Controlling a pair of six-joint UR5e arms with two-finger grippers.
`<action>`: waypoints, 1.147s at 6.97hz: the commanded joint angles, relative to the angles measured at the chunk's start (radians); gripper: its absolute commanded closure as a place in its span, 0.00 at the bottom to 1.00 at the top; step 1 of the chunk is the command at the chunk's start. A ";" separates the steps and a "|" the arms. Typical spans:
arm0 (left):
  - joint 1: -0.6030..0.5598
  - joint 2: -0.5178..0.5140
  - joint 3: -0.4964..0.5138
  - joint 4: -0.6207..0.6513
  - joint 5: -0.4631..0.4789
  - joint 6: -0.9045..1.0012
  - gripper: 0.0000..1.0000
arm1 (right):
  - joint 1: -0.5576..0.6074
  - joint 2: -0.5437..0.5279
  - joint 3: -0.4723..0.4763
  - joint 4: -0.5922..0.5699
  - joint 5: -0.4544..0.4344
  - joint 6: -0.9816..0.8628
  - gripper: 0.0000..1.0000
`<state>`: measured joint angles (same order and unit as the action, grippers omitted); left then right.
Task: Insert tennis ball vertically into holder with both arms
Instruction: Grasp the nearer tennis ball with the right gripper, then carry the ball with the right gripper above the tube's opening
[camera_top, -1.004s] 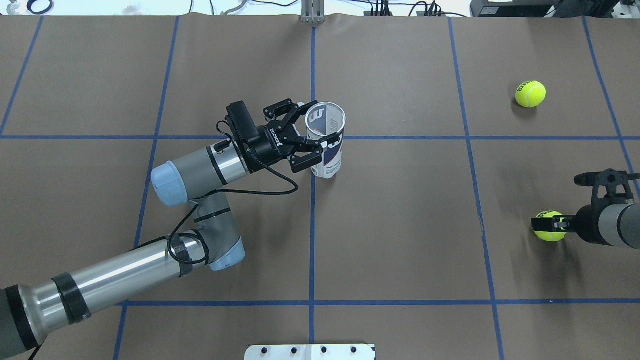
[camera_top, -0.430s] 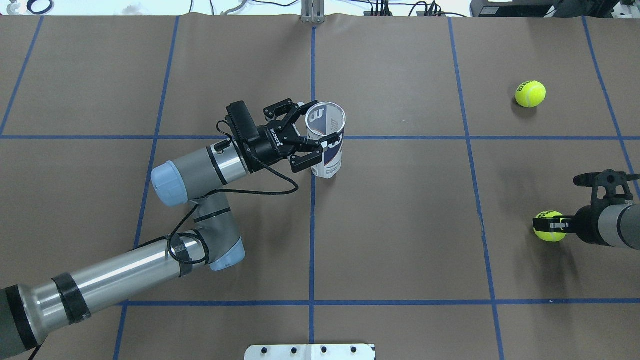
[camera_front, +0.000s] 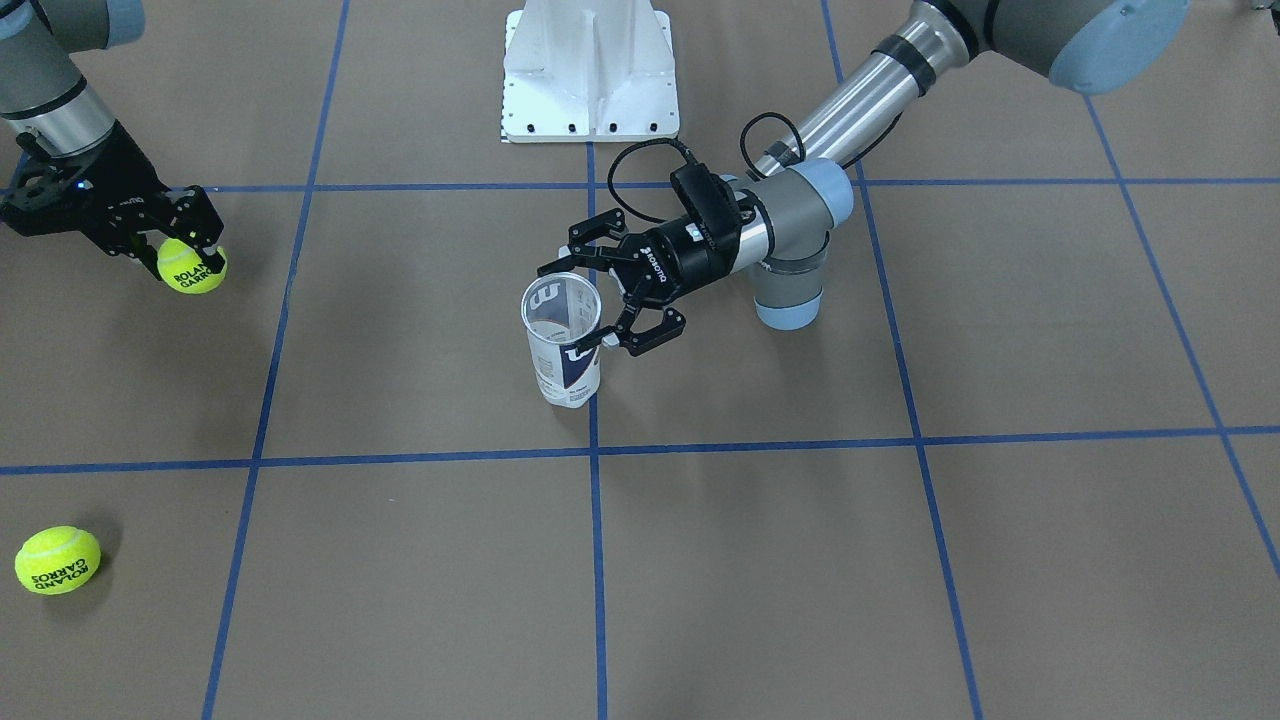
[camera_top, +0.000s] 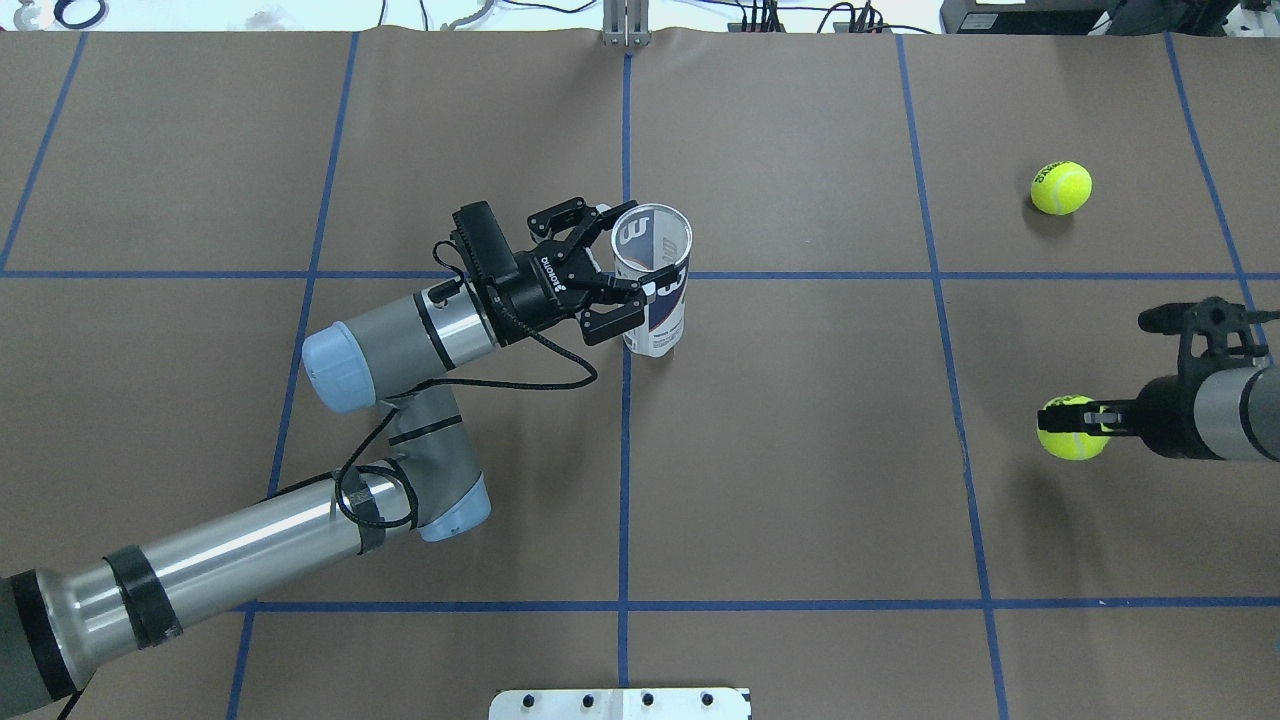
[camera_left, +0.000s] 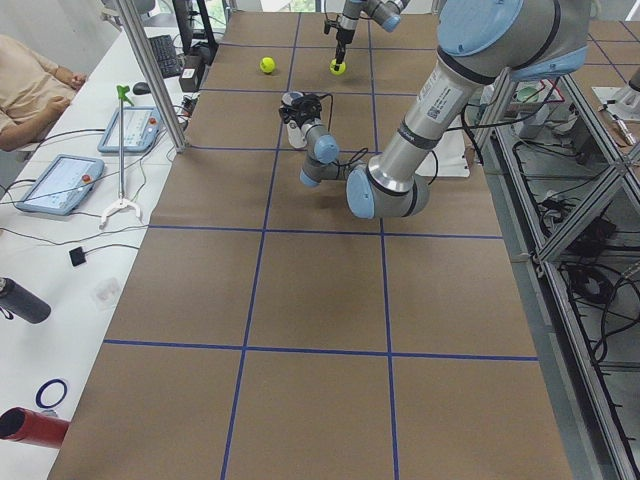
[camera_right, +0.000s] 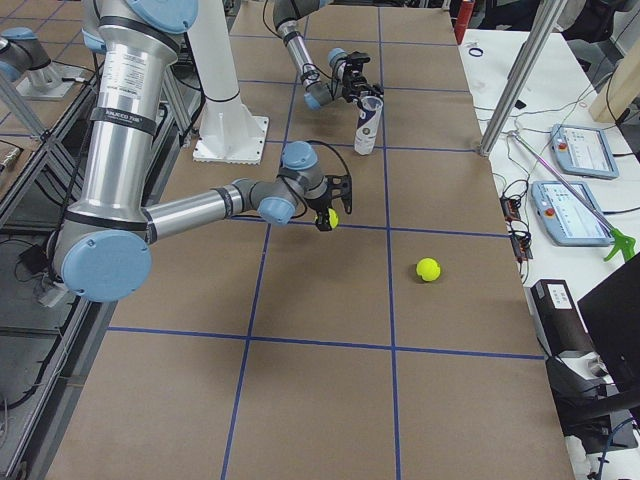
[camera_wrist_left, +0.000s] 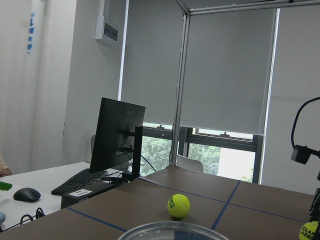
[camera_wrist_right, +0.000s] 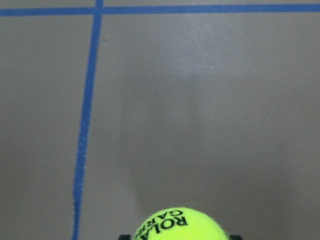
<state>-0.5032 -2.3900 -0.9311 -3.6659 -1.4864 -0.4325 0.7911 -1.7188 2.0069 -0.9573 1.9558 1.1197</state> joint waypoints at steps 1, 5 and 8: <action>0.000 0.000 -0.002 0.001 0.000 0.000 0.14 | 0.124 0.378 0.036 -0.456 0.119 0.003 1.00; 0.000 0.000 -0.002 0.003 0.000 -0.002 0.14 | 0.085 0.880 -0.037 -0.882 0.118 0.213 1.00; 0.003 -0.001 0.000 0.004 0.000 -0.003 0.14 | -0.002 1.094 -0.198 -0.948 0.034 0.333 1.00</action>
<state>-0.5013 -2.3903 -0.9320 -3.6628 -1.4864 -0.4345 0.8343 -0.6814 1.8545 -1.8954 2.0423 1.4097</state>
